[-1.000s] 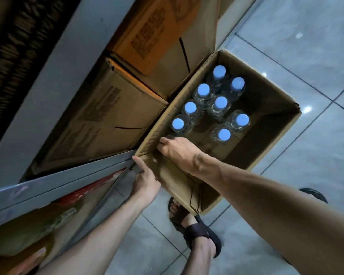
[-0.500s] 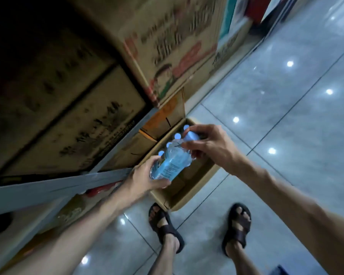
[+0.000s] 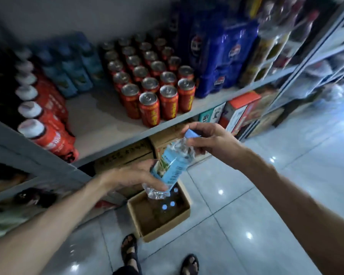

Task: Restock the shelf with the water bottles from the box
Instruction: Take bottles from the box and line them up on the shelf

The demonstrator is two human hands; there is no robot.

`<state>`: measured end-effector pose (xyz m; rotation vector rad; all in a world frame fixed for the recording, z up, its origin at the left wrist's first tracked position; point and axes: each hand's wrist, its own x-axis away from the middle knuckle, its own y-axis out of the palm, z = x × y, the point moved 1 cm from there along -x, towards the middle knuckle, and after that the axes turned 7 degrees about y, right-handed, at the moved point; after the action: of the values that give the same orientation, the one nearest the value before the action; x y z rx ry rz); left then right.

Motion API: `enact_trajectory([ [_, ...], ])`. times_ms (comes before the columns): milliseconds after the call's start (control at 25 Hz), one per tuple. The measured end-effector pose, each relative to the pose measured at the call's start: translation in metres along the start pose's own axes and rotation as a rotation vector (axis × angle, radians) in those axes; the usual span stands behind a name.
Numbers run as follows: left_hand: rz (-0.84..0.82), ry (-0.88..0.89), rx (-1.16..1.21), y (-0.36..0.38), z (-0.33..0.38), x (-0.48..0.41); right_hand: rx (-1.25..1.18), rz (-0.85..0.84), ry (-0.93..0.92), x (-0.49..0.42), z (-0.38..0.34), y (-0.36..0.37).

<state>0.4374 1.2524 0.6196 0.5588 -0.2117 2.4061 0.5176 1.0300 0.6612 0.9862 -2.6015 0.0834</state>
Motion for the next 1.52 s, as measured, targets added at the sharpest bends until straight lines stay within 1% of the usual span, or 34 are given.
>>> enact_trajectory([
  [80,0.122,0.075,-0.041,-0.003,0.028,0.026,0.066,0.035,-0.006,0.011,-0.034,0.013],
  [160,0.203,0.141,-0.062,-0.009,0.044,0.046,0.141,0.095,0.010,0.012,-0.054,0.031],
  [320,0.407,0.153,-0.130,-0.030,0.047,0.069,0.176,0.234,0.049,-0.012,-0.075,0.074],
  [400,0.504,0.141,-0.219,-0.050,0.046,0.078,0.187,0.257,0.075,-0.035,-0.085,0.092],
  [480,0.581,0.099,-0.316,-0.074,0.044,0.083,0.193,0.221,0.074,-0.055,-0.098,0.108],
  [520,0.613,0.099,-0.319,-0.083,0.042,0.084,0.205,0.174,0.066,-0.066,-0.099,0.112],
  [680,0.776,0.076,-0.335,-0.103,0.041,0.080,0.264,0.145,0.079,-0.098,-0.108,0.128],
  [800,0.866,0.047,-0.256,-0.118,0.037,0.069,0.320,0.111,0.095,-0.133,-0.113,0.121],
  [880,0.916,0.039,-0.189,-0.130,0.028,0.058,0.440,0.097,0.041,-0.159,-0.117,0.115],
  [960,0.934,-0.044,-0.229,-0.141,0.013,0.046,0.581,0.147,-0.016,-0.188,-0.120,0.112],
  [1000,0.919,-0.125,-0.274,-0.146,0.003,0.040,0.630,0.166,-0.028,-0.208,-0.122,0.110],
  [1080,0.842,-0.317,-0.432,-0.155,-0.022,0.028,0.749,0.209,-0.067,-0.245,-0.128,0.106],
  [1160,0.710,-0.471,-0.578,-0.164,-0.046,0.018,0.834,0.191,-0.113,-0.279,-0.132,0.107],
  [1240,0.588,-0.518,-0.588,-0.172,-0.056,0.010,0.908,0.163,-0.122,-0.303,-0.134,0.114],
  [1320,0.520,-0.553,-0.597,-0.180,-0.057,0.007,0.968,0.133,-0.147,-0.325,-0.130,0.125],
  [1400,0.518,-0.588,-0.622,-0.185,-0.053,0.009,1.003,0.107,-0.169,-0.344,-0.122,0.139],
  [1520,0.559,-0.563,-0.628,-0.184,-0.048,0.009,0.910,0.068,-0.215,-0.364,-0.110,0.163],
])
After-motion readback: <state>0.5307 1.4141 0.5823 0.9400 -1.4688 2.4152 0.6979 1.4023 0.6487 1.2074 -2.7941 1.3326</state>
